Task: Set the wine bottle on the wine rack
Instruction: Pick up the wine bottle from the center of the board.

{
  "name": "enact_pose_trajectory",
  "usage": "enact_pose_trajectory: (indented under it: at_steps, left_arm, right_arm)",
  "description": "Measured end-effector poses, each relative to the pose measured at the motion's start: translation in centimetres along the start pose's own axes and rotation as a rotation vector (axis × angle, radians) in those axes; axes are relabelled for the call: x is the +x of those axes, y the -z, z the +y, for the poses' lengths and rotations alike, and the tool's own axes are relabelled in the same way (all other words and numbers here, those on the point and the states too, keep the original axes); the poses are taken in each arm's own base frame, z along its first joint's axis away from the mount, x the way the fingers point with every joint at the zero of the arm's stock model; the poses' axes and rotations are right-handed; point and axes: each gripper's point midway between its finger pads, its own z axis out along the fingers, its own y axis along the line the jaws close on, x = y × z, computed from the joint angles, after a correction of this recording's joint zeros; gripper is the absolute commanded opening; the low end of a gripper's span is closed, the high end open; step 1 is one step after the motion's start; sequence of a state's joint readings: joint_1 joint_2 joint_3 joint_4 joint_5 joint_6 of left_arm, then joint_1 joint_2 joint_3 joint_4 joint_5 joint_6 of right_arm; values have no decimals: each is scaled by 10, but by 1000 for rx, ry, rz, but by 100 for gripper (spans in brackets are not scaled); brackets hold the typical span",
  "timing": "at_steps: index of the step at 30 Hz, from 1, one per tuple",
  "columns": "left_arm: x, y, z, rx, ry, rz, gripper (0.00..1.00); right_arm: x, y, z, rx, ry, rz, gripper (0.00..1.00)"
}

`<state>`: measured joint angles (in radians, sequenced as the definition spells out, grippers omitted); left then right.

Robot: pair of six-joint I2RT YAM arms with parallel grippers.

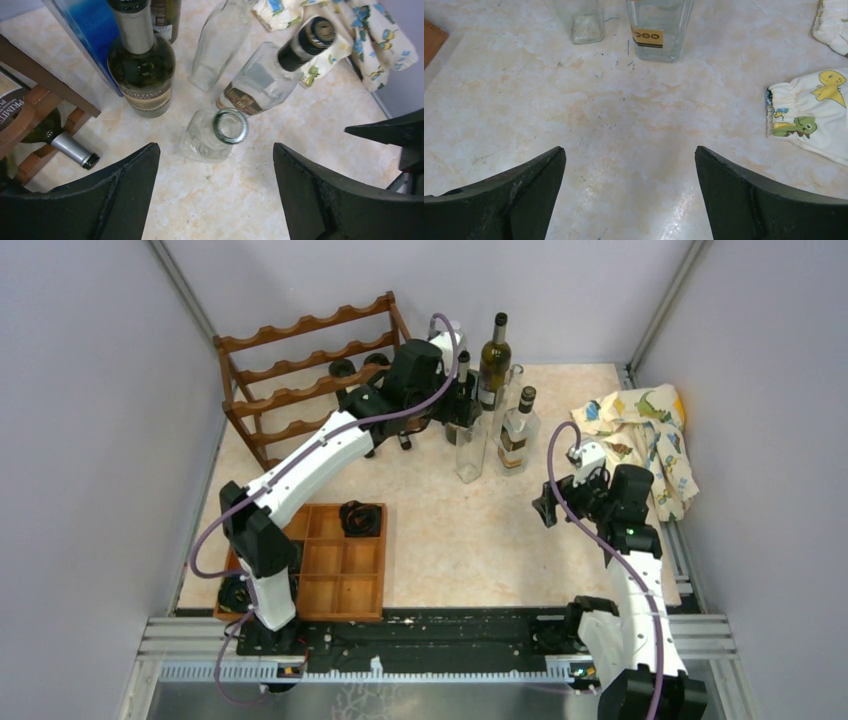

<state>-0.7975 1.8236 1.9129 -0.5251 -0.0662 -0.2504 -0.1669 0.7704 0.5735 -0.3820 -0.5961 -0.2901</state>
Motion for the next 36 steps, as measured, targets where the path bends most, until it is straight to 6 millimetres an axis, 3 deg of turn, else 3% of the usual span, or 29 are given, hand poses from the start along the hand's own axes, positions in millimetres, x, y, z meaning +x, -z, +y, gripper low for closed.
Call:
enact_pose_trajectory:
  at_steps: [3, 7, 10, 16, 21, 24, 26, 30, 36]
  left_arm:
    - [13, -18, 13, -2, 10, 43, 89]
    - [25, -30, 7, 33, 12, 75, 87]
    - [27, -37, 2, 47, 12, 73, 81]
    - [37, -58, 4, 35, -2, 93, 59]
    - [47, -70, 12, -5, -34, 116, 56]
    - [47, -71, 13, -22, -58, 113, 45]
    - [46, -70, 11, -24, -75, 109, 27]
    - [44, -71, 10, -28, -104, 103, 1]
    - [46, -67, 7, -16, -146, 117, 0]
  right_arm:
    - [1, 0, -2, 7, 5, 4, 98]
    - [0, 0, -2, 8, 13, 2, 98]
    - [0, 0, -2, 7, 15, -1, 98]
    - [0, 1, -2, 7, 16, -1, 98]
    - [0, 1, -2, 9, 17, -1, 98]
    - [0, 1, -2, 9, 17, -1, 98]
    - [0, 1, -2, 9, 17, -1, 98]
    - [0, 0, -2, 9, 17, 0, 98]
    - [0, 0, -1, 3, 17, -1, 98]
